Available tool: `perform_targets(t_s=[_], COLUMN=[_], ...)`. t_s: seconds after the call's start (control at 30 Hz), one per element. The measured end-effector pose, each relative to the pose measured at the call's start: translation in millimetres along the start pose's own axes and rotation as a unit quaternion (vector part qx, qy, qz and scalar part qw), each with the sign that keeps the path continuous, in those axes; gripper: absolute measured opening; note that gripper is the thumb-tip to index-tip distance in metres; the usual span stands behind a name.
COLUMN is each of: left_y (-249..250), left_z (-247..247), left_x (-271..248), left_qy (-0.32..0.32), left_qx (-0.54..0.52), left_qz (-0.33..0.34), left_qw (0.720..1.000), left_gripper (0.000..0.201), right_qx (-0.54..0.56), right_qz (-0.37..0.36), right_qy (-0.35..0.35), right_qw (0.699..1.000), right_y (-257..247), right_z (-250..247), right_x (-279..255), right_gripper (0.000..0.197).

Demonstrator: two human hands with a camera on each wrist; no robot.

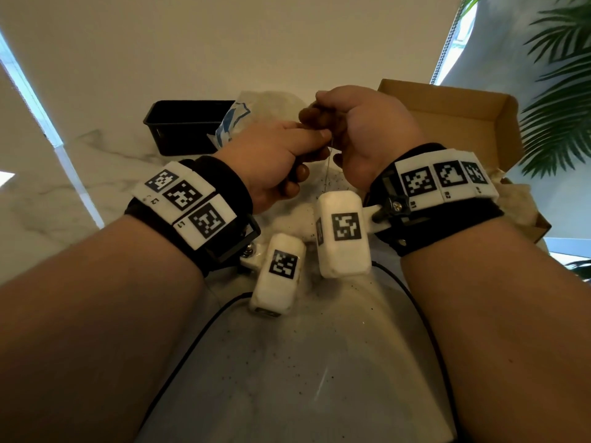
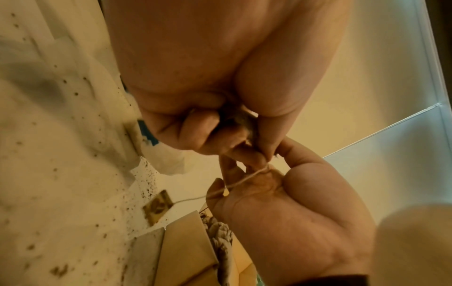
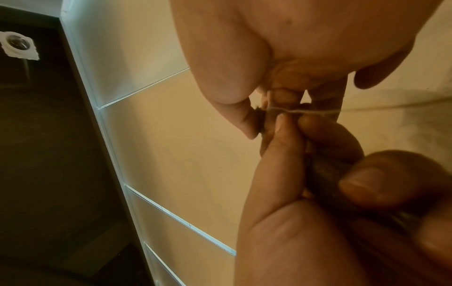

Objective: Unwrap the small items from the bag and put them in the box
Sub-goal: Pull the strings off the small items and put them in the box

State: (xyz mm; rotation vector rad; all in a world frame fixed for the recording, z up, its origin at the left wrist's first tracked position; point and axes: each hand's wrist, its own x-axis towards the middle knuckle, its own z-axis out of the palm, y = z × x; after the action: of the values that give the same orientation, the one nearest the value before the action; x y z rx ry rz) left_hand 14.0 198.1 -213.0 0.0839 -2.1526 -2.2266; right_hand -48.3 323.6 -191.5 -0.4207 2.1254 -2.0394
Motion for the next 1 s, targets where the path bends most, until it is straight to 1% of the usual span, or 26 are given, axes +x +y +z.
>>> perform_targets(t_s=[0.13,0.2,0.27,0.33,0.4,0.47,0.53,0.6,0.67,0.7,0.77,0.8,0.87,0.9,0.93,1.0], left_y=[1.3,1.0,1.0,0.9,0.8,0.8,0.9,2.5,6.5,9.6,16.1,18.0,19.4,19.6,19.7,20.3], left_z=[1.7,2.7,4.2,5.4,5.7,5.6,5.7,5.8,4.8,3.5,-0.3,-2.5,-7.3,-9.8,-12.7,-18.2], left_x=[-0.6,-0.9,-1.1,-1.1,-1.4,-2.3,-3.1,-3.9,-5.4,-6.2,-7.3,-6.9,-5.3,-4.5,-3.9,-3.4], left_qy=[-0.011,-0.019,-0.021,-0.009,0.000,-0.006,-0.011,-0.016,-0.015,-0.007,0.016,0.029,0.048,0.054,0.058,0.062], left_qx=[0.007,0.004,-0.001,-0.004,-0.006,-0.002,0.001,0.006,-0.005,-0.017,-0.022,-0.015,-0.013,-0.020,-0.025,-0.029], left_qz=[-0.001,0.001,0.002,0.002,-0.004,-0.007,-0.003,0.002,0.008,0.012,0.027,0.038,0.056,0.061,0.063,0.063], left_qw=[1.000,1.000,1.000,1.000,1.000,1.000,1.000,1.000,1.000,1.000,0.999,0.999,0.997,0.997,0.996,0.996], left_gripper=[0.011,0.013,0.016,0.022,0.032,0.039,0.040,0.035,0.029,0.023,0.013,0.012,0.011,0.011,0.011,0.010], right_qx=[0.040,0.053,0.099,0.134,0.123,0.130,0.138,0.150,0.136,0.105,-0.011,-0.073,-0.165,-0.177,-0.165,-0.148], right_qz=[0.022,0.015,0.004,0.001,0.012,0.005,-0.009,-0.008,-0.010,-0.013,-0.020,-0.019,0.014,0.027,0.029,-0.003], right_qy=[0.004,0.004,0.000,-0.005,0.009,0.012,0.003,0.005,0.033,0.054,0.084,0.070,-0.009,-0.044,-0.069,-0.093], right_qw=[0.999,0.998,0.995,0.991,0.992,0.991,0.990,0.989,0.990,0.993,0.996,0.995,0.986,0.983,0.983,0.984], right_y=[-4.1,-2.9,-0.5,0.2,-0.1,0.5,2.4,4.9,4.7,3.0,-5.7,-11.0,-19.9,-21.2,-19.3,-12.1], right_z=[-0.6,1.5,5.2,8.0,10.3,13.0,16.3,15.5,11.0,7.7,3.9,2.9,1.6,-0.2,-1.6,-4.8], right_x=[-2.7,-3.8,-3.2,-3.1,-3.4,-4.3,-4.6,-3.8,-1.9,-1.6,-3.7,-5.4,-9.1,-10.8,-13.4,-15.7], right_gripper=[0.019,0.019,0.015,0.014,0.017,0.016,0.013,0.011,0.011,0.013,0.016,0.018,0.020,0.023,0.028,0.033])
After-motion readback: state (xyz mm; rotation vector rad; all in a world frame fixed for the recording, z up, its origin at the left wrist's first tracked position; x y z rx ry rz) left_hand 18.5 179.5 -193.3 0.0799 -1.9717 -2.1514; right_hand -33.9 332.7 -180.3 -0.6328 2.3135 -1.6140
